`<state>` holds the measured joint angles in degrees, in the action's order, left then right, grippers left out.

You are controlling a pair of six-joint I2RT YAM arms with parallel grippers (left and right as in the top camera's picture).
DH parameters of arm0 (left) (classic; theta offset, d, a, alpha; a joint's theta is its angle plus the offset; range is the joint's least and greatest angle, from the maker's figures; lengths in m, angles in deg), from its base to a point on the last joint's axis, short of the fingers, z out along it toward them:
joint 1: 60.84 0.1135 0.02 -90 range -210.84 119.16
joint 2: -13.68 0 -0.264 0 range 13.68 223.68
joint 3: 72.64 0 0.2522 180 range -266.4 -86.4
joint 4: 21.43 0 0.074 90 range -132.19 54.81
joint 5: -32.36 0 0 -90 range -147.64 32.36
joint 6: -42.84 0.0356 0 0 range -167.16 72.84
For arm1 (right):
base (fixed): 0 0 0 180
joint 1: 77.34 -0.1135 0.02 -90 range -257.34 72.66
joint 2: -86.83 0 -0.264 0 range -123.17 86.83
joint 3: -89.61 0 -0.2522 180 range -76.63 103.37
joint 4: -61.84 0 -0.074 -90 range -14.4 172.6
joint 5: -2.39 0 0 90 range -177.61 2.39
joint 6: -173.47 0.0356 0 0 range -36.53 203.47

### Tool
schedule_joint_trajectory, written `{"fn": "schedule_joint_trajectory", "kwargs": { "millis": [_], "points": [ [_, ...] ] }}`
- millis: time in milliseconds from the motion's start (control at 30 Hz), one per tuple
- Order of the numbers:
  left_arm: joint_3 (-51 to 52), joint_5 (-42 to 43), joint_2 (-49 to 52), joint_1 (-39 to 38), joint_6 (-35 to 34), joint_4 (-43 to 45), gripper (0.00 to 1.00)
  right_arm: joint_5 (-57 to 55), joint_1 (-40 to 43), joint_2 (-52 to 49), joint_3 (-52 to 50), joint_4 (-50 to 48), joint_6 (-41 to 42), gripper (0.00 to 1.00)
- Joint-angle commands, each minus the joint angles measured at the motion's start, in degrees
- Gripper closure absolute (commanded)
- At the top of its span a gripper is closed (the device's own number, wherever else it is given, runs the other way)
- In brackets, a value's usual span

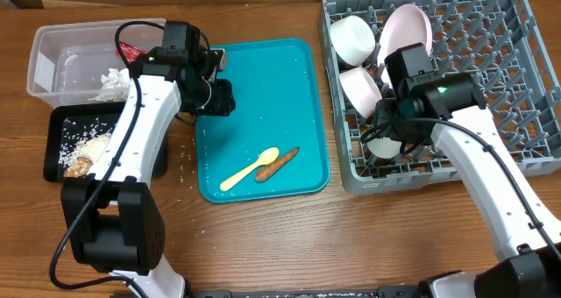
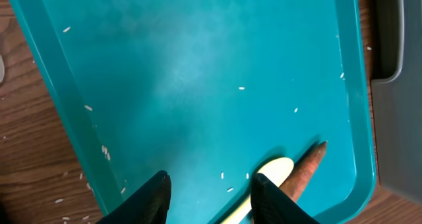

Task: Sort waste into correct bins and load items into the dishwasher
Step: 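Lower the white cup upside down into the rack and release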

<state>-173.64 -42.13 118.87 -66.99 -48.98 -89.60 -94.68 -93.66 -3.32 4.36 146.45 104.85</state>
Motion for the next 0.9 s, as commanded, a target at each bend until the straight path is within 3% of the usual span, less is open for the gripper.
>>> {"fn": "schedule_joint_trajectory", "kwargs": {
  "millis": [0, 867],
  "points": [
    [0.79, -0.92, 0.57, -0.31, -1.01, 0.11, 0.57, 2.91, -1.57, -1.07, -2.1, 0.09, 1.18, 0.63],
    [0.79, -0.92, 0.59, -0.31, -1.01, 0.28, 0.57, 6.32, -1.86, -1.09, -1.44, 2.47, 1.18, 0.66]
  ]
}}
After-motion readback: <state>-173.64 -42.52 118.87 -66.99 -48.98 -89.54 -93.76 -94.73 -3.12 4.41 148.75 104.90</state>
